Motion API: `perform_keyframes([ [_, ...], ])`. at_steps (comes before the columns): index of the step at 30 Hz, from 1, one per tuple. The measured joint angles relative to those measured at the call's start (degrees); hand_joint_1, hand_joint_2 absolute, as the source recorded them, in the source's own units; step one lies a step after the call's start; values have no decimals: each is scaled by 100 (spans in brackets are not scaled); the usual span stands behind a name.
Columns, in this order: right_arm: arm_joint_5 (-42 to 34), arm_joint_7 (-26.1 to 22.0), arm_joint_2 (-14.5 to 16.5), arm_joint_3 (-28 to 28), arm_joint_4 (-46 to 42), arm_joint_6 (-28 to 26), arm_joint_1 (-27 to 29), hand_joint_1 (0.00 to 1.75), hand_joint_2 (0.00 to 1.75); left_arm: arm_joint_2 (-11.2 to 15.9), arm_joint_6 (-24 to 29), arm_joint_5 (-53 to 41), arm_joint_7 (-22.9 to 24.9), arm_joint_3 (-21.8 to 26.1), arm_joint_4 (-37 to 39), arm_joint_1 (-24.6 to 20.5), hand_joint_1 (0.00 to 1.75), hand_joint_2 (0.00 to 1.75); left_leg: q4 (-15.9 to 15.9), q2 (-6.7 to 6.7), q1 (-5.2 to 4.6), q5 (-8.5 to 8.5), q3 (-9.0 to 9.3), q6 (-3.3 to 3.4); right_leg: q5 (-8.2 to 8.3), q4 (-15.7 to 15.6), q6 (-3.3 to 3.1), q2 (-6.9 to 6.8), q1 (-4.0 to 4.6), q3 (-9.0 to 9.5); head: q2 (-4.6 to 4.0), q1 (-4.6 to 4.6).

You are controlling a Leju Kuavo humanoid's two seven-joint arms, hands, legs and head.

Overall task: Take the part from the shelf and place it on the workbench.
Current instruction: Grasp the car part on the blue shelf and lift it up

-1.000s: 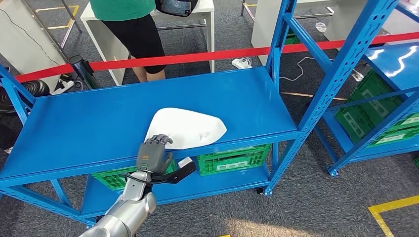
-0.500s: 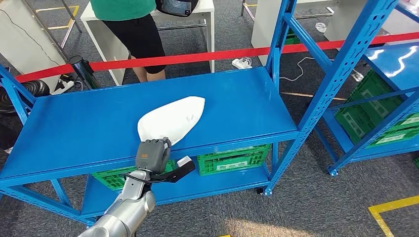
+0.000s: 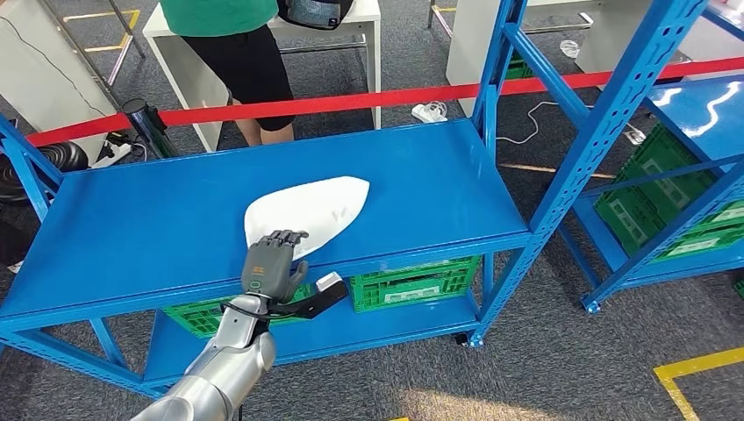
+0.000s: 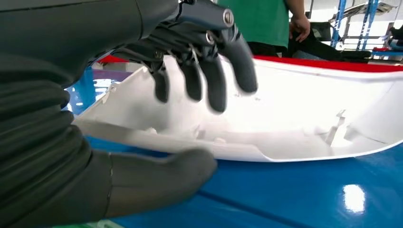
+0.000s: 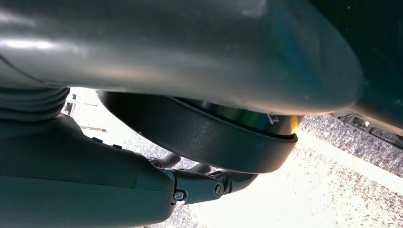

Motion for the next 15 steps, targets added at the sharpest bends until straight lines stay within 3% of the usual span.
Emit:
perform_keyframes([
  [15,14,1,0,1,0,-27,-4,0,0,-25,0,-493,399,-16,-98,-51,0,175,1,0,0,0,0,0,0,0,0,0,0,0,0,0],
])
